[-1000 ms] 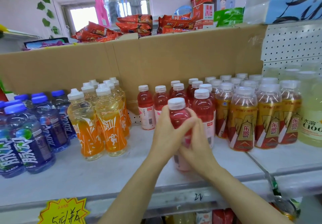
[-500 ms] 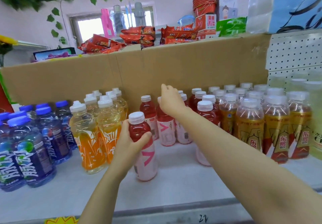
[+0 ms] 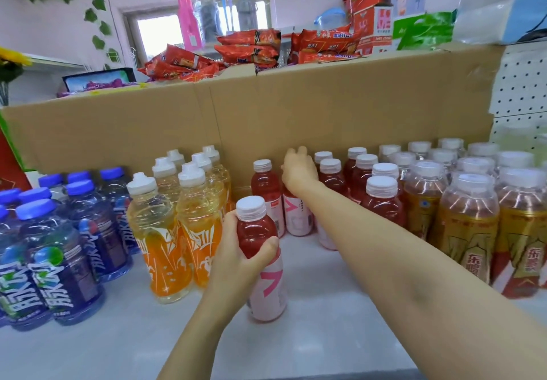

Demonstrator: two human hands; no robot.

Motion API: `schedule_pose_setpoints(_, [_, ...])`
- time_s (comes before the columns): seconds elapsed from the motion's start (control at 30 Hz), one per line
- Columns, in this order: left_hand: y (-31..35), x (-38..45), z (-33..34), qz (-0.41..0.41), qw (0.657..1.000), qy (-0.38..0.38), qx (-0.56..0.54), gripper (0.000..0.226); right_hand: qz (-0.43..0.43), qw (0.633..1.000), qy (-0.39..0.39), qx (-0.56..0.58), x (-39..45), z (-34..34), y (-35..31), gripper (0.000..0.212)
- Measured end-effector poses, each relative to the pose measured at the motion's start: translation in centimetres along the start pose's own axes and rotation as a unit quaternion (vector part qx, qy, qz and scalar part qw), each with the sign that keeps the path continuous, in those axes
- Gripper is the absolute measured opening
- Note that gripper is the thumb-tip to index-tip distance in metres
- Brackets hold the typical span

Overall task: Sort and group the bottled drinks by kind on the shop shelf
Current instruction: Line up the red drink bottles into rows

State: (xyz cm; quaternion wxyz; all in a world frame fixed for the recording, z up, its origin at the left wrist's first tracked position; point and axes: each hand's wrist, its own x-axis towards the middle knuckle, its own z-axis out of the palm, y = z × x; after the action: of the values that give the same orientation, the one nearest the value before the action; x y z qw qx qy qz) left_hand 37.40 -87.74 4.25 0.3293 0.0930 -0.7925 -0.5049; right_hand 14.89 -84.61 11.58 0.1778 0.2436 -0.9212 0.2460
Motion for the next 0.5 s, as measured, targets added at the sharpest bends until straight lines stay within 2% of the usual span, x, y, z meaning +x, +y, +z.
schedule_pose_setpoints(0.13, [-0.9, 0.1, 0.1, 0.003, 1.0, -0.008, 0.023, 0.073, -0.025, 0.998, 0.009, -0.053, 0.3, 0.6, 0.2, 0.036])
schedule_pose_setpoints(0.23, [-1.2, 0.5, 0.9, 0.021, 0.999, 0.003, 0.032, 0.077, -0.072, 0.992, 0.055, -0.09, -0.9, 0.4, 0.3, 0.034])
schedule_pose_setpoints(0.4, [-2.2, 2.6, 3.1, 0.062, 0.996, 0.033, 0.054, 0.077, -0.122, 0.983, 0.132, -0.046, -5.2, -1.6, 0.3, 0.023])
schedule_pose_setpoints(0.5, [-2.5, 4.5, 3.8, 0.067, 0.995, 0.034, 0.065, 0.077, -0.169, 0.972, 0.161, -0.032, -9.0, -2.7, 1.1, 0.027])
